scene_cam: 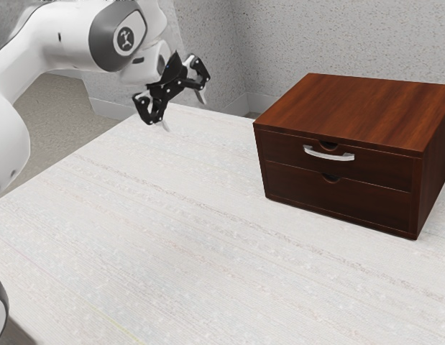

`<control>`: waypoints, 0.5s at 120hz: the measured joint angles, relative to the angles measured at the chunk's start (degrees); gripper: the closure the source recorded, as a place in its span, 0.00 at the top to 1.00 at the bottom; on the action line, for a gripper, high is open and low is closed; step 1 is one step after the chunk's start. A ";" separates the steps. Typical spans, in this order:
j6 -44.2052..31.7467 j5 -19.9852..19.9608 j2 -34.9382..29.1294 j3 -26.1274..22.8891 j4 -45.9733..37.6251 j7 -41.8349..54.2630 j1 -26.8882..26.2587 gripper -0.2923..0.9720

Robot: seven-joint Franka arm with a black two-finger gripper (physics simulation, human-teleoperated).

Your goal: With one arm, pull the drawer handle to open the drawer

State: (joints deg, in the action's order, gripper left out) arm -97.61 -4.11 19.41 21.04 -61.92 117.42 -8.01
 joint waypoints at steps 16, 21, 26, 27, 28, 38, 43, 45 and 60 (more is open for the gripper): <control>-3.27 -0.13 0.45 -0.17 -0.02 1.95 -0.40 0.77; -3.97 -0.22 0.48 -0.29 -0.03 2.45 -0.96 0.77; -4.57 -0.26 0.65 -1.35 0.00 2.90 -1.29 0.77; -4.68 -0.27 0.69 -1.55 -0.01 2.99 -1.34 0.77; -4.80 -0.28 0.72 -1.73 0.00 3.07 -1.40 0.77; -5.79 -0.32 1.18 -3.07 -0.04 3.87 -1.84 0.77; -6.17 -0.34 1.55 -3.48 -0.05 4.22 -1.87 0.77; -6.31 -0.33 1.69 -3.57 -0.06 4.30 -1.84 0.77; -7.20 -0.16 2.74 -3.79 -0.06 3.97 -1.40 0.77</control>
State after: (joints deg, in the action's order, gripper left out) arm -104.81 -4.28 22.15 17.25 -61.98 121.39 -9.41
